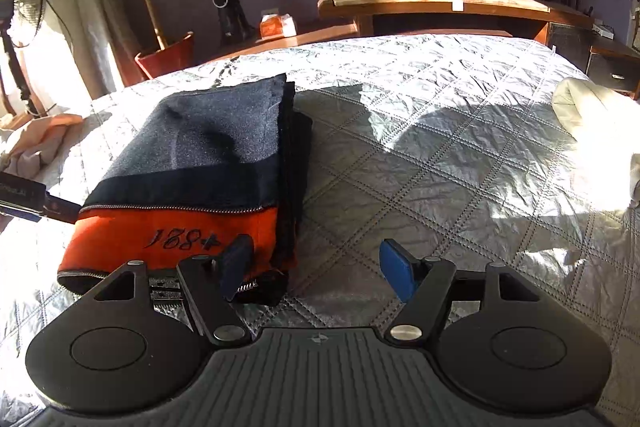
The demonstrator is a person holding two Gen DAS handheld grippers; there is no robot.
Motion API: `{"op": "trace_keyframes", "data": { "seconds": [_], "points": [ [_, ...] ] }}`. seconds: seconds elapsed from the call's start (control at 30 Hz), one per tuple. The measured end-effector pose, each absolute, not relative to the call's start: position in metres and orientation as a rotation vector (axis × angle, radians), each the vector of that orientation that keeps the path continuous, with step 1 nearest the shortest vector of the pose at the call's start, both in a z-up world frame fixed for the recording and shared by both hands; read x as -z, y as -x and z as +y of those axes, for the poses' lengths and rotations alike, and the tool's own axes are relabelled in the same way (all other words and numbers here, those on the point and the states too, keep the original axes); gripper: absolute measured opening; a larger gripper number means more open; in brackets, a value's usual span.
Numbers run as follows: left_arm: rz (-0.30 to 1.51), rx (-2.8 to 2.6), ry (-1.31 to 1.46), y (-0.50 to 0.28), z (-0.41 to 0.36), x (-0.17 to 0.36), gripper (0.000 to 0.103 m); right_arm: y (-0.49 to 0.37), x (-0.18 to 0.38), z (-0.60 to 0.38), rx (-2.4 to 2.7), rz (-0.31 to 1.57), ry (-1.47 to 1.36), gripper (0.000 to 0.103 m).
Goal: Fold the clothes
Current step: 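Press the right gripper along the folded trouser edge to tuck it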
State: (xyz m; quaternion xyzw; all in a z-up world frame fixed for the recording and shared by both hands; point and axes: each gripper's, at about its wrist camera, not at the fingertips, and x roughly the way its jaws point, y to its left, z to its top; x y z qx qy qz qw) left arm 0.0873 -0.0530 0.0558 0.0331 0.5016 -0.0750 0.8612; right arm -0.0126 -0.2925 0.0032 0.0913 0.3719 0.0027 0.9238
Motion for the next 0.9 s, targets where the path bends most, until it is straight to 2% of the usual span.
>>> {"op": "trace_keyframes", "data": {
  "seconds": [0.2,0.33,0.47,0.57,0.67,0.83,0.9],
  "points": [
    [0.992,0.145,-0.132,-0.082,-0.065,-0.063,0.089,0.011,-0.001,-0.281,0.012,0.778,-0.127,0.077],
    [0.937,0.144,-0.175,-0.075,-0.073,-0.072,0.087,0.014,-0.019,-0.301,-0.038,0.779,-0.239,0.078],
    [0.875,0.202,-0.173,-0.065,-0.080,-0.089,0.091,0.001,-0.025,-0.336,-0.112,0.789,-0.503,0.080],
    [0.864,0.242,-0.271,-0.057,-0.095,-0.081,0.092,-0.023,-0.017,-0.359,-0.178,0.827,-0.684,0.080],
    [0.887,0.260,-0.372,-0.052,-0.109,-0.063,0.092,-0.056,-0.001,-0.370,-0.184,0.875,-0.722,0.081],
    [0.930,0.287,-0.364,-0.051,-0.108,-0.051,0.093,-0.095,0.017,-0.372,-0.321,0.926,-0.777,0.081],
    [0.940,0.285,-0.355,-0.053,-0.107,-0.050,0.095,-0.107,0.020,-0.366,-0.386,0.940,-0.775,0.089]
  ]
}}
